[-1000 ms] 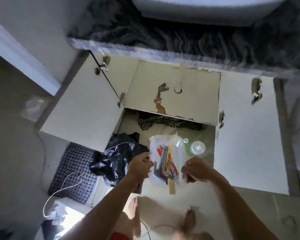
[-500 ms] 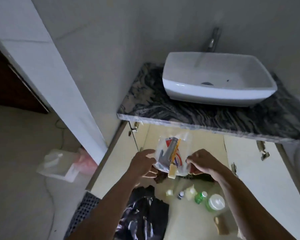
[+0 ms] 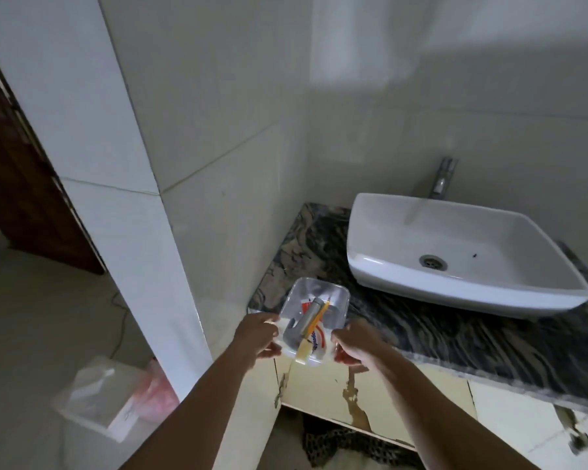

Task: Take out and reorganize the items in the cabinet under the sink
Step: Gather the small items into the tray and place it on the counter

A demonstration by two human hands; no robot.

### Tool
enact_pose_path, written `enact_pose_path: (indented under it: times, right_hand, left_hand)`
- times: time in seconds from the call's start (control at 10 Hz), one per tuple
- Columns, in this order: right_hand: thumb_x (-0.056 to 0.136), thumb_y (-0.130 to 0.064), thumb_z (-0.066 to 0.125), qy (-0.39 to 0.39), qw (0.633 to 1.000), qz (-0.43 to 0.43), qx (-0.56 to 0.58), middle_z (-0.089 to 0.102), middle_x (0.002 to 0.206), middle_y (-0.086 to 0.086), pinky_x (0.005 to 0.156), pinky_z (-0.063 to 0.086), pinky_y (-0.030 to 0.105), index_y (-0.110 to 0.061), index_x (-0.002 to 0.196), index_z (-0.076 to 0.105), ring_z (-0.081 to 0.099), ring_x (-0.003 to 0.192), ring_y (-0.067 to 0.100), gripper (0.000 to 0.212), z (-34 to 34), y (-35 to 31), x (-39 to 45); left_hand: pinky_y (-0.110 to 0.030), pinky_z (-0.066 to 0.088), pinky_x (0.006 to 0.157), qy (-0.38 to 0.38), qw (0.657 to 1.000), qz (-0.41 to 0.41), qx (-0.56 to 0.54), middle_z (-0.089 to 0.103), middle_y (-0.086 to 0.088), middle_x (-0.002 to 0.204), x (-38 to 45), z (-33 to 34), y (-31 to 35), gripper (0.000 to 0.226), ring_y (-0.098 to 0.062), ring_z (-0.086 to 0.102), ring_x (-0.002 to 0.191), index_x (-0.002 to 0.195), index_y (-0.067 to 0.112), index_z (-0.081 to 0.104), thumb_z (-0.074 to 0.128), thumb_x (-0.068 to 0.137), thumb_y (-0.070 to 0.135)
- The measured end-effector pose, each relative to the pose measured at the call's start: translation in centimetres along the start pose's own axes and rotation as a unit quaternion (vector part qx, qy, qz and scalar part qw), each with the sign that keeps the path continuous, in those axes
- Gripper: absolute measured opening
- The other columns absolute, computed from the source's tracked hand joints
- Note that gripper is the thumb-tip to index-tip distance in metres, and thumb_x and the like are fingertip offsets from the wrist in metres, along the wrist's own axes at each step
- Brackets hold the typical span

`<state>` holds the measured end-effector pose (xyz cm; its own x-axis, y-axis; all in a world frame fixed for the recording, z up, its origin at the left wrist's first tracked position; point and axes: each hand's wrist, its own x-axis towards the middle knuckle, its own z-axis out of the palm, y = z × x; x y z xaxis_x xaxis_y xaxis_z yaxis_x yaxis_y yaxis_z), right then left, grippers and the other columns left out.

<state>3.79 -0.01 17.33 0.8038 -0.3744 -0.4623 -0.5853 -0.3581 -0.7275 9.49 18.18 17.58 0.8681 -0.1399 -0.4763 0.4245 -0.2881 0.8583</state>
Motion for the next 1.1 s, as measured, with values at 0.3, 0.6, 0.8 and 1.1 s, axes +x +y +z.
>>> enact_pose_path:
  times: [0.3,0.6,0.8,1.1]
  right_hand:
    - [0.092,-0.017,0.056,-0.065,0.995,0.032,0.065,0.064,0.07,0.007,0.043,0.045,0.016,-0.005,0.083,0.061,0.059,0.054,0.011,0.016,2.4,-2.3,9.0]
    - [0.096,-0.012,0.047,-0.066,0.994,-0.007,0.088,0.069,0.097,0.013,0.056,0.051,0.018,-0.004,0.085,0.062,0.063,0.071,0.014,0.02,4.6,-4.1,11.5]
    - [0.095,-0.022,0.051,-0.126,0.98,-0.012,0.153,0.063,0.079,0.006,0.063,0.047,0.023,-0.015,0.09,0.057,0.056,0.07,0.015,0.011,4.4,-3.9,9.4]
    - [0.092,-0.008,0.054,-0.07,0.957,0.038,0.28,0.068,0.101,0.013,0.07,0.051,0.03,-0.01,0.102,0.061,0.065,0.085,0.025,0.012,1.3,3.9,3.4]
  left_hand:
    - [-0.035,0.056,0.087,0.118,0.98,-0.02,0.156,0.063,-0.011,0.122,7.8,-0.1,1.2,0.04,-0.027,0.069,0.097,0.128,0.007,0.057,0.058,0.088,0.003]
    - [-0.046,0.054,0.09,0.205,0.976,-0.067,-0.04,0.061,-0.026,0.12,11.3,0.1,1.2,0.033,-0.04,0.062,0.107,0.121,-0.009,0.056,0.049,0.089,-0.002]
    - [-0.034,0.054,0.065,0.161,0.979,-0.074,-0.101,0.06,-0.02,0.107,9.5,0.3,1.4,0.035,-0.023,0.059,0.077,0.124,-0.007,0.051,0.052,0.092,0.007]
    - [-0.037,0.054,0.082,0.132,0.987,0.019,0.095,0.067,-0.01,0.101,2.2,1.4,-4.9,0.027,-0.026,0.066,0.091,0.114,0.009,0.059,0.053,0.092,0.024]
